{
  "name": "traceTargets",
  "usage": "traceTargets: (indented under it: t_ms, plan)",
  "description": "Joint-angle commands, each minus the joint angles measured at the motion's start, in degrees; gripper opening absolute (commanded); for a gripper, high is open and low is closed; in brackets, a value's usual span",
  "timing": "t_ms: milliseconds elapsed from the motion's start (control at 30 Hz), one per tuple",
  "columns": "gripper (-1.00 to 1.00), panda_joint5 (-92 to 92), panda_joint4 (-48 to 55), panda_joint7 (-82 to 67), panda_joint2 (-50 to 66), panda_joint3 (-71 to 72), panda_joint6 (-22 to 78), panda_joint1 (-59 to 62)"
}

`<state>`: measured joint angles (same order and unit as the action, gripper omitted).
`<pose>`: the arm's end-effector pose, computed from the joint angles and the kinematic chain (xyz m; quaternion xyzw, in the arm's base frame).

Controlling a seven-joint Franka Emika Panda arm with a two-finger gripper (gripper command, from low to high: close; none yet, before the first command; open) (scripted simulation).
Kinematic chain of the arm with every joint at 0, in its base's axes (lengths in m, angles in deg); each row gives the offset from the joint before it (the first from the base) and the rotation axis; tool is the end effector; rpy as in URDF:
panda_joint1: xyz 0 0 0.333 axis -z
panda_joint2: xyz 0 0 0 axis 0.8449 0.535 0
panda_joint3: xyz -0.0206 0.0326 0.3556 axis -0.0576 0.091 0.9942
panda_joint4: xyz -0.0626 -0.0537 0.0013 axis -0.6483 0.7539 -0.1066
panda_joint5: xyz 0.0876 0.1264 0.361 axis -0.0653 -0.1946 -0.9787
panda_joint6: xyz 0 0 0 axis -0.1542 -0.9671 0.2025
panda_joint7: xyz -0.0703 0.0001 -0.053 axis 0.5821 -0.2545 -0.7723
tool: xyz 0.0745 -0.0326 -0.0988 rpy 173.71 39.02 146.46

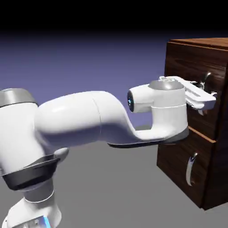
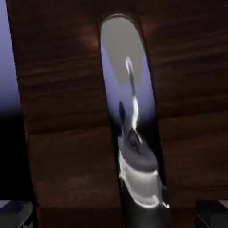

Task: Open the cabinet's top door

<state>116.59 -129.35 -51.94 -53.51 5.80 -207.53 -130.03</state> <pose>0.4991 -0.1847 0.5191 0.2511 0.6611 0.2900 0.6449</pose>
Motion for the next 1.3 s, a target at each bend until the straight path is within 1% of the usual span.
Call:
traceTargets:
  t_ms: [0,33,167,300,400,600,800,867,1033,1267]
  plan:
    - [-1.00,0.00,0.00,0.00,0.00,0.00,0.00,0.00]
    - [-1.00,0.00,0.00,0.00,0.00,0.00,0.00,0.00]
    - [-1.00,0.01,-7.16,6.91,5.18,5.13,5.80,8.30]
    - [-1.00,0.01,-12.06,14.76,11.17,11.22,9.27,16.60]
    - [-1.00,-3.69,-16.49,15.18,12.80,16.50,12.83,22.83]
    - [-1.00,0.26,-17.15,29.36,21.23,25.62,11.53,33.36]
    - [-1.00,-0.49,-19.42,36.53,25.24,37.19,11.93,45.82]
    - [-1.00,-3.41,-21.12,35.79,25.06,41.22,12.78,49.86]
    - [-1.00,-15.86,-27.13,27.55,21.38,49.46,17.10,56.92]
    - [-1.00,-33.30,-34.62,17.69,15.59,60.22,24.69,62.93]
